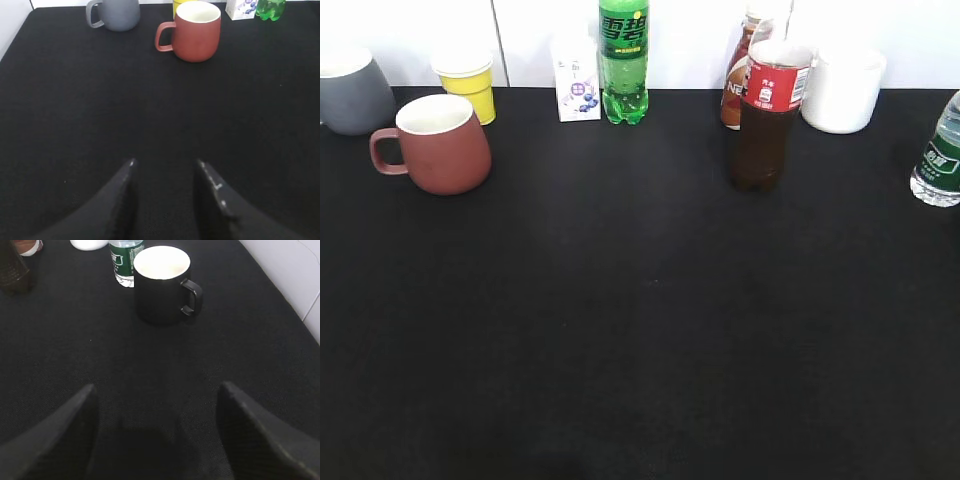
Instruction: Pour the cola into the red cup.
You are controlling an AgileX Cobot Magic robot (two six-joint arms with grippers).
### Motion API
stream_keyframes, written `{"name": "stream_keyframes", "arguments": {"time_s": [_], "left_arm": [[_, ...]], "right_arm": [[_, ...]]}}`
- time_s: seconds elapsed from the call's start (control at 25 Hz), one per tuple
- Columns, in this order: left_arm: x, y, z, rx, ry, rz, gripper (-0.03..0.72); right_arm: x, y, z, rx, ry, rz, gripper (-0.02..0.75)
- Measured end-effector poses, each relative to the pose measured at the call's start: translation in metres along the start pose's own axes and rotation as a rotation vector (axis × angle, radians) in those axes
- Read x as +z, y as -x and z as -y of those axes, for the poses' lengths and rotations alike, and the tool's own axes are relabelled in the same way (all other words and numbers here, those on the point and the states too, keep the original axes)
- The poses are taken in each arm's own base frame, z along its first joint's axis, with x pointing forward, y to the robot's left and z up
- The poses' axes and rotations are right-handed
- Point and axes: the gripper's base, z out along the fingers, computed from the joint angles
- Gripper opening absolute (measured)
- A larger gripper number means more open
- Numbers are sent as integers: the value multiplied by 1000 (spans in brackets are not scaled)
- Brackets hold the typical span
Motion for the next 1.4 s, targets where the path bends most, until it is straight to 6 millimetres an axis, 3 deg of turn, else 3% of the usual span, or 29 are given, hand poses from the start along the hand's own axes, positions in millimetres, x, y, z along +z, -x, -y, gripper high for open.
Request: {"name": "stream_keyframes", "arguments": {"time_s": [0.52, 0.56, 0.64, 0.72, 0.88, 1.0, 1.12, 1.2, 1.4], "left_arm": [[0, 0, 0, 0, 0, 0, 288], [0, 0, 0, 0, 0, 1, 308], [-4, 6, 0, 1, -1, 48, 449], [-3, 26, -1, 12, 13, 168, 547], [50, 84, 1, 13, 8, 301, 566], [105, 112, 1, 14, 5, 384, 567], [178, 88, -2, 0, 8, 336, 566], [216, 68, -3, 2, 12, 290, 566], [281, 25, -6, -18, 17, 170, 566]], "right_arm": [[0, 0, 0, 0, 0, 0, 555], [0, 0, 0, 0, 0, 0, 555], [0, 0, 0, 0, 0, 0, 555], [0, 0, 0, 0, 0, 0, 555], [0, 0, 0, 0, 0, 0, 555], [0, 0, 0, 0, 0, 0, 555], [0, 0, 0, 0, 0, 0, 555], [0, 0, 0, 0, 0, 0, 555], [0, 0, 0, 0, 0, 0, 555]]}}
